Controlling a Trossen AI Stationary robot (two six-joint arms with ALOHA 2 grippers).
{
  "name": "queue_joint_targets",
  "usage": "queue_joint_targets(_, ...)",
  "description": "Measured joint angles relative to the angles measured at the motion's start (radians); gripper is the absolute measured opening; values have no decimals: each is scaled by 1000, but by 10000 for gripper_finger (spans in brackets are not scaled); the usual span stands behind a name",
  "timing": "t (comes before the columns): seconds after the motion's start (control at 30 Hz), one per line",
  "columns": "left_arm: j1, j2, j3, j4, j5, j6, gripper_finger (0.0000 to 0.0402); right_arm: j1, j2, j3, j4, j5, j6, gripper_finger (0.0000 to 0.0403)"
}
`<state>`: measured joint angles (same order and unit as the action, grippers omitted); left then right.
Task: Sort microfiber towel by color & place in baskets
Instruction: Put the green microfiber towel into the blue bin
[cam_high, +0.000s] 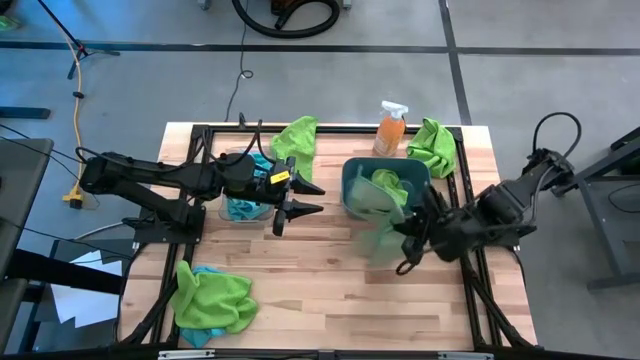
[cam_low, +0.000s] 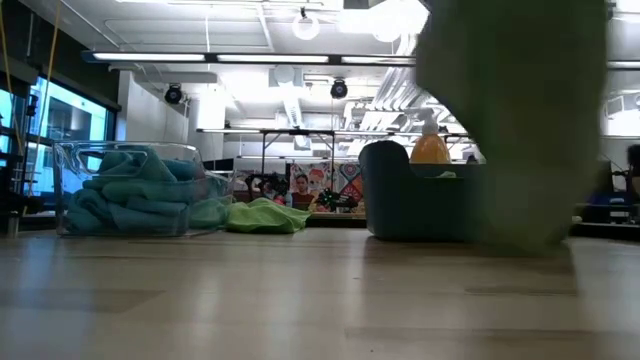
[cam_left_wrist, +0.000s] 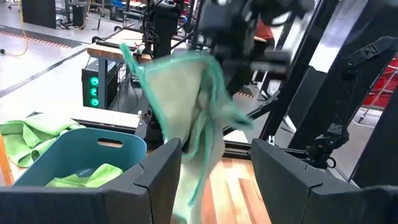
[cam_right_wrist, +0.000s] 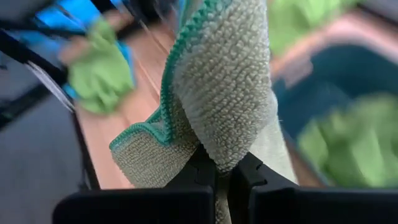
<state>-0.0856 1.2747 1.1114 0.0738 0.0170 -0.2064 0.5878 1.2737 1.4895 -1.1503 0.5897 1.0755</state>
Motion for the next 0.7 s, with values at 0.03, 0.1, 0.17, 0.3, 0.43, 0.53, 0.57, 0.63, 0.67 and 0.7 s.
queue_joint_targets(0.03,0,0,0,0,0,0,184,-16,-3,11,41,15,-64,1)
queue_joint_targets(0.1,0,0,0,0,0,0,184,-51,-7,43,76,52,-168,1)
queue_joint_targets(0.17,0,0,0,0,0,0,184,-92,-7,87,73,81,-249,1)
queue_joint_targets(0.3,0,0,0,7,0,-2,184,-173,-8,192,-10,111,-382,1)
queue_joint_targets(0.43,-1,0,0,7,0,-2,184,-248,-9,302,-104,148,-496,1)
queue_joint_targets(0.53,-1,0,0,7,0,-2,184,-304,-9,372,-133,182,-575,1)
queue_joint_targets(0.57,-1,0,0,7,0,-2,184,-324,-10,389,-132,188,-593,0)
queue_joint_targets(0.63,-1,0,0,6,0,-3,184,-358,-10,406,-132,189,-632,0)
queue_joint_targets(0.67,-1,0,0,6,0,-7,184,-373,-10,408,-133,189,-649,0)
queue_joint_targets(0.7,-1,0,0,6,0,-15,184,-386,-10,407,-135,188,-667,0)
